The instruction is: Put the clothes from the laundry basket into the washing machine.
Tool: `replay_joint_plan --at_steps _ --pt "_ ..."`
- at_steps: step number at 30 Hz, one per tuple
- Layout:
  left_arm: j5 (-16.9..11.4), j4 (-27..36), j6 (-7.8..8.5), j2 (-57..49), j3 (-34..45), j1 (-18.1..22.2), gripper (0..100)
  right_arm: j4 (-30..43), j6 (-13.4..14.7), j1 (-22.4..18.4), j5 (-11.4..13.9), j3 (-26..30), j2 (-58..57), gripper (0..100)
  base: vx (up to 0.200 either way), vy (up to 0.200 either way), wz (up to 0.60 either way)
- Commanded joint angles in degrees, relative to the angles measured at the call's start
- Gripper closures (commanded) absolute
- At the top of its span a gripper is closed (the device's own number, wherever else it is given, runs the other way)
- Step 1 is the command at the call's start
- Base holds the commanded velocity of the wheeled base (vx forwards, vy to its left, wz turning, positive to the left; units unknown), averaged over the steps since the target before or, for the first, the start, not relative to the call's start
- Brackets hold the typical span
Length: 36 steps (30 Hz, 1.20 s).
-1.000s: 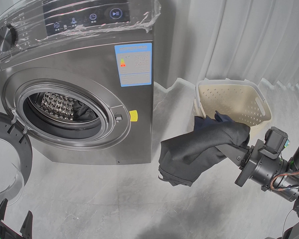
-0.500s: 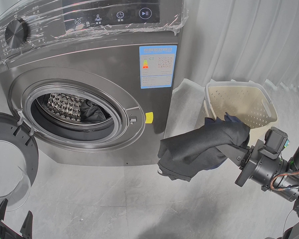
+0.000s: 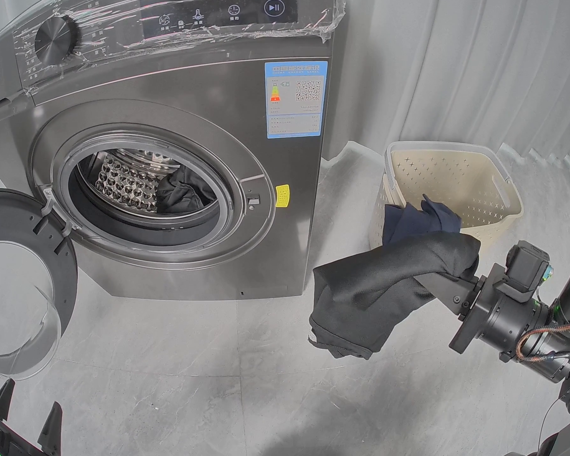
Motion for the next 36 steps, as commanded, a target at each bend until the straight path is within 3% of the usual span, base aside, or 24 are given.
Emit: replay_joint_plan --at_steps 1,11,15,24,36 --pt "0.0 0.1 -0.01 -0.9 0.8 0.0 0 0.0 -0.5 -0.8 0.0 0.0 -0.2 100 0.000 0.200 0.00" --pt "0.0 0.0 -0.01 -0.9 0.8 0.0 0 0.4 -0.8 -1.6 -0.1 0.0 -0.4 100 0.000 0.200 0.00" --pt "0.0 0.0 -0.01 -0.9 0.8 0.0 0 0.1 -0.8 -0.1 -2.5 -0.3 0.0 100 0.000 0.200 0.00" --pt "-0.2 0.1 0.60 -0.9 0.8 0.0 0 0.1 -0.7 0.3 -1.5 1.5 0.7 100 0.000 0.200 0.00" --pt "-0.2 0.1 0.51 -0.9 0.8 0.0 0 0.0 0.2 -0.5 -1.1 3.4 0.8 100 0.000 0.000 0.00"
